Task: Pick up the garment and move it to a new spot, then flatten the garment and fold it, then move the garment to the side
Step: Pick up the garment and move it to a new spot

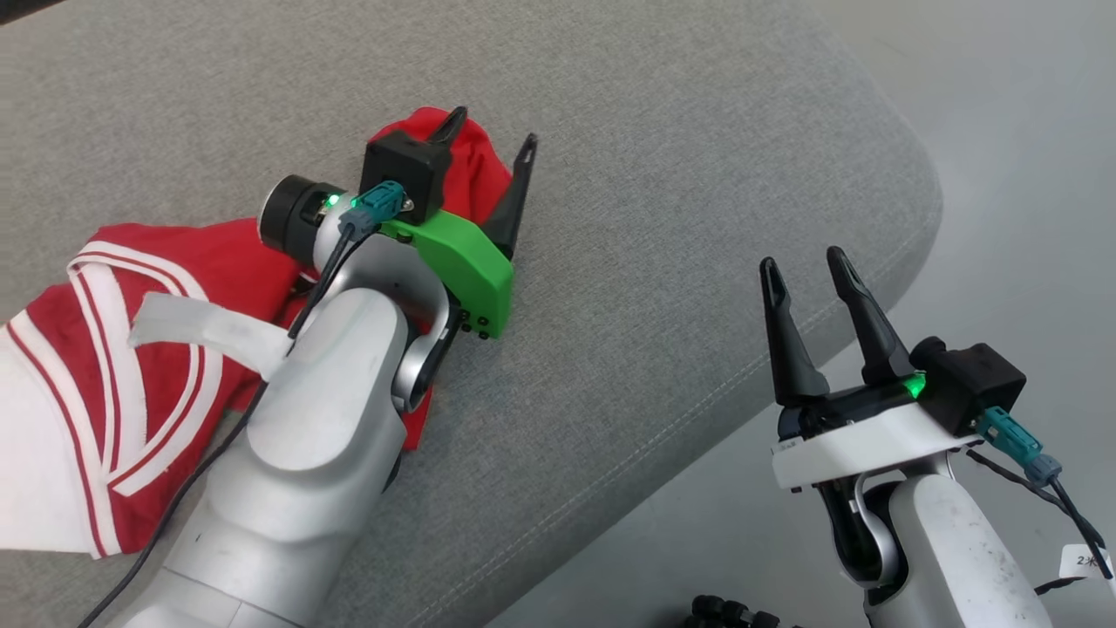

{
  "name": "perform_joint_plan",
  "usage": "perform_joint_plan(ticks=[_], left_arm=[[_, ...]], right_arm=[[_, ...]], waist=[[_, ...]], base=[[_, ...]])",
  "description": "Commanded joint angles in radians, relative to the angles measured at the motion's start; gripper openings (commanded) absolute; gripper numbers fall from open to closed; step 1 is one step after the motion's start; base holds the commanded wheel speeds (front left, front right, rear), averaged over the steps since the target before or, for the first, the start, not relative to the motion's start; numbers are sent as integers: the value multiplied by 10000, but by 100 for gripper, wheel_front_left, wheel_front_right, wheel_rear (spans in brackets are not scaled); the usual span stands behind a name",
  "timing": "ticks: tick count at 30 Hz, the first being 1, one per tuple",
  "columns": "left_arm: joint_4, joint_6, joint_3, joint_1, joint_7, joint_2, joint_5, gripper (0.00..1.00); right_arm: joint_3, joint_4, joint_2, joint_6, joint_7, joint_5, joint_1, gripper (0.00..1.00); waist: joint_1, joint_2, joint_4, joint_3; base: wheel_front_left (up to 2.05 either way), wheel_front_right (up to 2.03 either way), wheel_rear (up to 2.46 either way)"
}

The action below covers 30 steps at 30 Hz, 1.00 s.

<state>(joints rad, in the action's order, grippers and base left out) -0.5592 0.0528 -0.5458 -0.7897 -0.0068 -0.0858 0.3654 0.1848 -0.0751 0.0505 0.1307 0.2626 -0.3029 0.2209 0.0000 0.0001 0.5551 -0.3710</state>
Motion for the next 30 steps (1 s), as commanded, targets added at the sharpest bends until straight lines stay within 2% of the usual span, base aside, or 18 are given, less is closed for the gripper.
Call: perform_joint_plan(ticks=[1, 4, 10, 18, 23, 30], left_arm=[[309, -7, -6, 85, -118, -45, -42, 100], [1036, 5, -85, 370, -214, -142, -12, 100], [2425, -316, 270, 1020, -521, -540, 220, 100], [3352, -1123, 1507, 2311, -1315, -1288, 724, 100], [3802, -1770, 2587, 3672, -1927, -1876, 1144, 100], [4589, -2276, 3419, 5440, -2361, -2336, 1257, 100]], right_arm=[[-70, -33, 6, 1, 22, 109, 109, 100], [-187, -85, 11, 1, 22, 264, 77, 100], [-321, -166, 13, 1, 22, 538, 26, 100], [-386, -354, 20, -1, 22, 966, -50, 100], [-489, -522, 18, -1, 22, 1157, -258, 100], [-565, -688, 13, -1, 22, 1245, -570, 100]], waist=[[0, -1, -453, 169], [0, -1, -935, 337], [0, -1, -1883, 718], [0, -1, -2852, 1334], [0, -1, -3349, 1912], [0, -1, -3752, 2409]], base=[[0, 0, 0], [0, 0, 0], [0, 0, 0], [0, 0, 0], [0, 0, 0], [0, 0, 0]])
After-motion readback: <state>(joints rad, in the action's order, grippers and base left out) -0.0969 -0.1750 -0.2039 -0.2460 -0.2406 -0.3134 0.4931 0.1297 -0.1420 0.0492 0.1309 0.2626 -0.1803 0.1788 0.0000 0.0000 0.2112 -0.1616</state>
